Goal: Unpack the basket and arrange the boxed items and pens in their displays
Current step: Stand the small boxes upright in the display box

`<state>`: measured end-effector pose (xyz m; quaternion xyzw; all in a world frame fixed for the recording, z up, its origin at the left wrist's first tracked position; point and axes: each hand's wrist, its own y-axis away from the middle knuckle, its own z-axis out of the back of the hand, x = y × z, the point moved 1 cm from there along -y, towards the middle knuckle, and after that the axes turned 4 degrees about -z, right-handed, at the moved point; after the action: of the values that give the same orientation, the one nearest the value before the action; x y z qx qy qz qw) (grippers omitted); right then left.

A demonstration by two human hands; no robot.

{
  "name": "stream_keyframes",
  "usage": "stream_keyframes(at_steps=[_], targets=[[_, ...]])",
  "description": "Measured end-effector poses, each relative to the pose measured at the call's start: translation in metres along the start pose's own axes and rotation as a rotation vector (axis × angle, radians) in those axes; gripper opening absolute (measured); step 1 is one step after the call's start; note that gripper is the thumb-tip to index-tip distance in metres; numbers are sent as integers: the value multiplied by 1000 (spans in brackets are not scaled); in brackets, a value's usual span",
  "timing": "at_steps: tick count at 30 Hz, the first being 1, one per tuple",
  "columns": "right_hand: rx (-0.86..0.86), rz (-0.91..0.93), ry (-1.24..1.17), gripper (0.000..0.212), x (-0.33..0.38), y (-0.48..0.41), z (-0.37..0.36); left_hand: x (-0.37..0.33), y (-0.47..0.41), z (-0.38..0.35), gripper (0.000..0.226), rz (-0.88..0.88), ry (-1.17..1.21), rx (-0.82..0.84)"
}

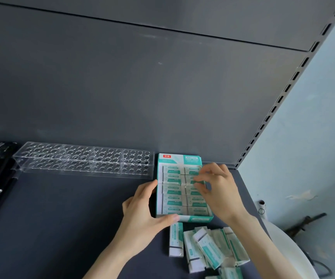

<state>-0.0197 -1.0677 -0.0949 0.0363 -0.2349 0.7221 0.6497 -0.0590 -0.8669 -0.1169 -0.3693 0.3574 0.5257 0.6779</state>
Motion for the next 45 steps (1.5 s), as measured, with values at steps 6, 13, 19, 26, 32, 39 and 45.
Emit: stream_keyframes(at_steps=[6,13,19,26,32,39,45], targets=[[17,-16,1,17,4,-6,-4,4,-2,-1,82,43,-1,4],[23,-14,-31,14,6,-4,3,-2,1,0,85,51,-6,2],[-91,-67,-403,10,10,43,33,-23,20,4,61,-128,-80,-177],[-156,-124,-538,24,4,131,49,-45,93,-27,20,-207,-123,-239],[-97,-253,-670,8,-11,186,41,-54,140,-69,22,-119,-341,-371],[-30,-256,-502,30,-10,186,34,-55,151,-79,19,-35,-622,-437],[-13,-309,-637,17,-8,188,41,-58,152,-76,10,-37,-501,-422]])
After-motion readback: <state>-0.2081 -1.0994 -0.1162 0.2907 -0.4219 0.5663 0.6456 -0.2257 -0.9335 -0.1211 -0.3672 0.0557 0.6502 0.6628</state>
